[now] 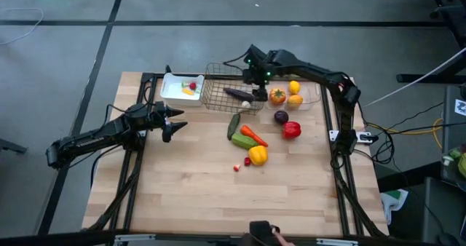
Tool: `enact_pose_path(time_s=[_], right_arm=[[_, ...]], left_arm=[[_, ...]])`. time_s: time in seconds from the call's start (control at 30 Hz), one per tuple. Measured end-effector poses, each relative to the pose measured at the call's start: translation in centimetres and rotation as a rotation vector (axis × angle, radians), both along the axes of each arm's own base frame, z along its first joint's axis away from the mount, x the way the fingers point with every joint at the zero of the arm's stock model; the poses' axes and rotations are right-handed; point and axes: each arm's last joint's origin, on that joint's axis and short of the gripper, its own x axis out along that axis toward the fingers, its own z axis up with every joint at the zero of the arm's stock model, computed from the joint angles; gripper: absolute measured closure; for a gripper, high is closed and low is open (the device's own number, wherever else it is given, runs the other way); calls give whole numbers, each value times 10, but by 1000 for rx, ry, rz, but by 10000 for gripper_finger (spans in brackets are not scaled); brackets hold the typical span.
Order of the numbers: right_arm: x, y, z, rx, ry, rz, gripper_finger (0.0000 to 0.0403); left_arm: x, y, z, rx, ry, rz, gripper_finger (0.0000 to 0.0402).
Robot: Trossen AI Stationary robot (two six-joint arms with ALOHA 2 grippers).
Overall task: Sort produce into baskets
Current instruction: Put the yellow bell pepper into the wire basket
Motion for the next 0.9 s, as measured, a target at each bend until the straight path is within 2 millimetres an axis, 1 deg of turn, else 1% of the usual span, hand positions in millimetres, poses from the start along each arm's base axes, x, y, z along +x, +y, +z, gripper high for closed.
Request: enact_pose_path(time_s=[0.1,0.17,0.33,0.5,0.57,0.67,0.9], right_arm=[[-3,13,21,28,52,19,95],[-5,23,30,40,90,21,95],[-16,52,50,52,127,11,95],[-29,86,64,108,202,-18,95],[-32,99,70,121,204,-33,95],[-33,121,73,139,195,-65,95],[-29,166,59,169,218,-291,95]], left_arm=[[0,0,0,0,0,0,92],[0,0,0,0,0,0,92],[0,0,0,0,0,0,92],[0,0,0,0,0,0,92],[0,0,0,0,0,0,92],[0,0,0,0,0,0,92],[0,0,0,0,0,0,92]])
